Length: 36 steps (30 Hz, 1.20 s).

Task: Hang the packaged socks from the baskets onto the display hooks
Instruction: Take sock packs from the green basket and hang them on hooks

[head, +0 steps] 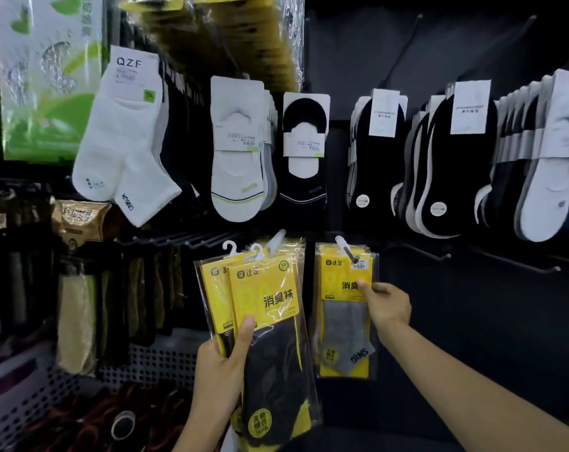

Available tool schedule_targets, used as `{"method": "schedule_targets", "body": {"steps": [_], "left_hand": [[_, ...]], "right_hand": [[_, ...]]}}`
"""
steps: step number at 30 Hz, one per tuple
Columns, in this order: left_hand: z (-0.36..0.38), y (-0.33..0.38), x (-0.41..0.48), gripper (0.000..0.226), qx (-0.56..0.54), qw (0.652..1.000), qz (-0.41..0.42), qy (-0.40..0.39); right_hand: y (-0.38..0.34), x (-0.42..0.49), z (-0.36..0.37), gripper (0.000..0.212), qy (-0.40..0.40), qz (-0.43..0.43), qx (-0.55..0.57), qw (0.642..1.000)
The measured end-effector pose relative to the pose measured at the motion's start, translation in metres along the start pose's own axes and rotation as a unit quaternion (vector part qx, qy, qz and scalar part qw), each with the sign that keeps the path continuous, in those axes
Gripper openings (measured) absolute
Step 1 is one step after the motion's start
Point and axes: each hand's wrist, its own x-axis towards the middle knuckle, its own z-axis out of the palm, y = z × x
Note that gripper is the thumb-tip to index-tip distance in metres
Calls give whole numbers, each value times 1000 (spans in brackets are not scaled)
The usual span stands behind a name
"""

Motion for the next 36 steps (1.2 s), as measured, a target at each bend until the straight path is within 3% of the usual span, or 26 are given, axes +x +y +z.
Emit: {"method": "schedule_targets", "body": {"steps": [4, 6, 8, 11, 14, 18, 21, 27, 32, 36], "left_hand": [[2, 0, -3, 50, -17, 999, -20, -24], [5, 2, -5, 38, -26, 999, -25, -30], [9, 2, -7, 45, -23, 999, -30, -36], [18, 0, -11, 52, -23, 997, -58, -54], [29, -1, -19, 46, -27, 993, -72, -85], [37, 0, -27, 32, -10, 991, -74, -109], [33, 4, -25, 54, 6, 994, -72, -81], [11, 7, -10, 57, 38, 998, -47, -27], [4, 12, -5, 64, 51, 997, -49, 7], [3, 13, -3, 57, 41, 998, -49, 8]], "right_hand": [[11, -12, -7, 36, 20, 3, -13, 1000], [11, -29, -14, 31, -1, -14, 21, 1000], [5, -53, -21, 18, -83, -13, 83, 993], [-9, -88, -31, 30, -229, -22, 134, 964], [-14, -112, -38, 25, -299, -49, 134, 943], [-10, -118, -50, 19, -286, -27, 170, 943], [-2, -108, -64, 22, -260, 6, 179, 949], [-8, -72, -80, 15, -177, -5, 181, 967], [-28, -45, -63, 11, -212, -70, 141, 964], [-26, -30, -42, 11, -225, -74, 119, 964]]}}
